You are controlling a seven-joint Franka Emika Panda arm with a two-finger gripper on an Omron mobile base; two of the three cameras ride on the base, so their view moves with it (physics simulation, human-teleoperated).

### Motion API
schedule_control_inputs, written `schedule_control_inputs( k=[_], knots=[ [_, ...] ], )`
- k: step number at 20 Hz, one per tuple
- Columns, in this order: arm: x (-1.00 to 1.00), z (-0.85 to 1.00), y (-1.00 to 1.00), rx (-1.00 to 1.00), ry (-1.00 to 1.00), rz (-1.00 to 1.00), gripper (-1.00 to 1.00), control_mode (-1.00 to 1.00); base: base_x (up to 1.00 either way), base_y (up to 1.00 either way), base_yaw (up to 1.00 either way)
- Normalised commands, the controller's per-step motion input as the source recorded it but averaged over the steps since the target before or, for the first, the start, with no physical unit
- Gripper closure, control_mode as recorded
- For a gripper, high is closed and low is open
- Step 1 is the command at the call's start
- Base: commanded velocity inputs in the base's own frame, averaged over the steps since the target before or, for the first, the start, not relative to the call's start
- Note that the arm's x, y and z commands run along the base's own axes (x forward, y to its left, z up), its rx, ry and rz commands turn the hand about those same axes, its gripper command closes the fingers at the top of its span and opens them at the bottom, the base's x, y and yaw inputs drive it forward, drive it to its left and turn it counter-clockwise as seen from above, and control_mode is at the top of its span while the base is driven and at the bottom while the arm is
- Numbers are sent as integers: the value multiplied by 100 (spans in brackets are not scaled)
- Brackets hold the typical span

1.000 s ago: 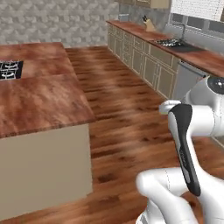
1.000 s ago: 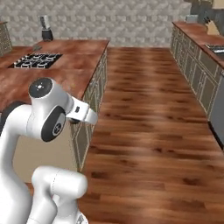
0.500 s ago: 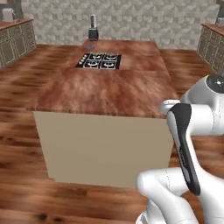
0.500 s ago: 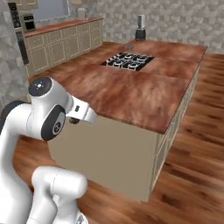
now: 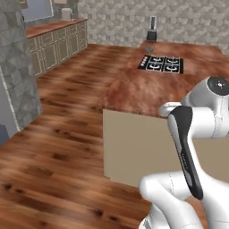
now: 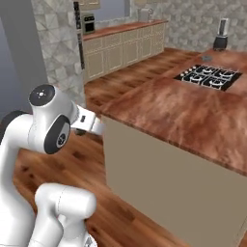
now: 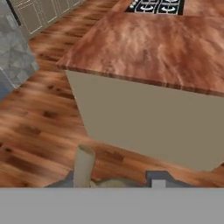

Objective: Grab the garlic and lime from the fridge, place them in the blender, close the lid, and turn on the blender to create a marinade.

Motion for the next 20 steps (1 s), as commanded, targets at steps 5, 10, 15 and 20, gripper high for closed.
schedule_control_inputs(
  k=[5,10,15,20],
  knots=[
    [0,0,0,0,0,0,100,100,79,100,2],
    [0,0,0,0,0,0,100,100,96,100,-2],
    [0,0,0,0,0,0,100,100,100,100,-17],
    [0,0,0,0,0,0,100,100,100,77,-28]
  ],
)
